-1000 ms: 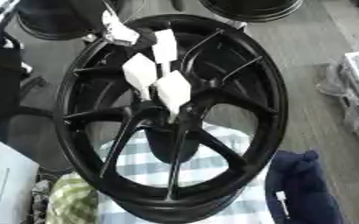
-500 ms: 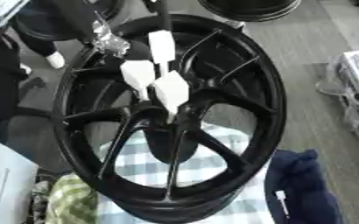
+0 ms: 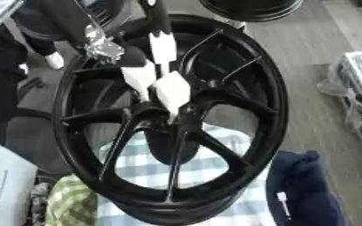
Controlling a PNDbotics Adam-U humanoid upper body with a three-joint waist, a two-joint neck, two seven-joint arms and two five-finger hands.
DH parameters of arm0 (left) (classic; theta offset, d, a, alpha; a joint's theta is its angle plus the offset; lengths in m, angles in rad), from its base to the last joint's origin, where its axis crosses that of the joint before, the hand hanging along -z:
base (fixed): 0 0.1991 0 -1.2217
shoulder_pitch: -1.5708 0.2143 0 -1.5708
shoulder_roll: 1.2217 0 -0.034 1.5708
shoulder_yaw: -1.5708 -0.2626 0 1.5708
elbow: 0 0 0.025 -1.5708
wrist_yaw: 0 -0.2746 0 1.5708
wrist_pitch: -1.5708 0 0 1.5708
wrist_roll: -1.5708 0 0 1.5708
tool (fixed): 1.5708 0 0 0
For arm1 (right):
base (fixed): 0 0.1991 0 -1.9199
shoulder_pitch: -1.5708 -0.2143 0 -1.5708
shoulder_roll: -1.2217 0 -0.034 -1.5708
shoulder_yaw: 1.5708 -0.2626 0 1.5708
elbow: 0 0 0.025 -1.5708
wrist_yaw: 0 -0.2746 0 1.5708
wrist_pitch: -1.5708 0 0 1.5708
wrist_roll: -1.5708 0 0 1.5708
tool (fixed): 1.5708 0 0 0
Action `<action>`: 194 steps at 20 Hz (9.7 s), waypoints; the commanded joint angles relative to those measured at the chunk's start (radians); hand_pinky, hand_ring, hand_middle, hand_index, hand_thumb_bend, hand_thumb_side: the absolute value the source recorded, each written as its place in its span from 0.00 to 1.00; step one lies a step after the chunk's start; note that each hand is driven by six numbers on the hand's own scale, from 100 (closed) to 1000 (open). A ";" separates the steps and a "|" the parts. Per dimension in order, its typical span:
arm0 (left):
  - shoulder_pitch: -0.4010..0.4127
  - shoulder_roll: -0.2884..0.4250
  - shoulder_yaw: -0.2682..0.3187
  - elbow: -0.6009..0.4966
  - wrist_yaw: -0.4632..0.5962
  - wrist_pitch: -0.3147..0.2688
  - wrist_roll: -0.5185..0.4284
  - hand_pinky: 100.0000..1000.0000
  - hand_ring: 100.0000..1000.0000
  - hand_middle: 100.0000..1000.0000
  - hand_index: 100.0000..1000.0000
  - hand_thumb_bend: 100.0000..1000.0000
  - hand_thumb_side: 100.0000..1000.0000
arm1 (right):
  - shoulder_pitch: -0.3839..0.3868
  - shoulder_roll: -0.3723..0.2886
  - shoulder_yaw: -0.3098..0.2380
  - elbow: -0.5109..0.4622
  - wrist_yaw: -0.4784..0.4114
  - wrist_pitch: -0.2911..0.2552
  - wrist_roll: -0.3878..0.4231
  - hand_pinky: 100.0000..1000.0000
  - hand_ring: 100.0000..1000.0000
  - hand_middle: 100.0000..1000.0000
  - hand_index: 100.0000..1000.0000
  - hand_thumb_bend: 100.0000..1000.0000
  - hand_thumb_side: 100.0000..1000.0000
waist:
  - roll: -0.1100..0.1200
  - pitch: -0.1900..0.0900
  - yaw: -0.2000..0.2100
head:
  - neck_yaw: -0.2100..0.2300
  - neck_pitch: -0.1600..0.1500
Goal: Pull the pin out of the wheel hub.
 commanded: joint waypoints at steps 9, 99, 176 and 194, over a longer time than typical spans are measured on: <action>0.006 0.030 -0.005 0.032 -0.058 -0.092 -0.070 0.79 0.74 0.63 0.76 0.34 0.43 | -0.007 -0.008 -0.005 -0.008 0.005 0.008 -0.004 0.98 0.73 0.68 0.86 0.00 0.55 | -0.005 -0.010 -0.003 | -0.002 0.004; 0.019 -0.055 -0.009 0.180 -0.196 -0.147 -0.070 0.72 0.66 0.51 0.46 0.00 0.06 | -0.024 0.038 -0.005 0.022 0.027 0.035 0.007 0.99 0.73 0.69 0.87 0.00 0.62 | -0.007 0.019 -0.015 | 0.010 -0.027; 0.724 0.015 0.826 -0.145 0.192 0.255 0.841 0.71 0.72 0.60 0.70 0.00 0.72 | 0.005 0.052 -0.072 -0.020 -0.025 0.007 -0.062 0.99 0.74 0.69 0.87 0.00 0.63 | -0.051 0.004 0.042 | -0.001 -0.025; 0.854 -0.346 0.813 -0.298 0.237 0.387 1.028 0.70 0.72 0.61 0.69 0.00 0.82 | -0.030 0.051 -0.056 -0.019 -0.042 0.011 -0.041 0.99 0.74 0.69 0.87 0.00 0.63 | -0.061 0.021 0.020 | 0.022 -0.042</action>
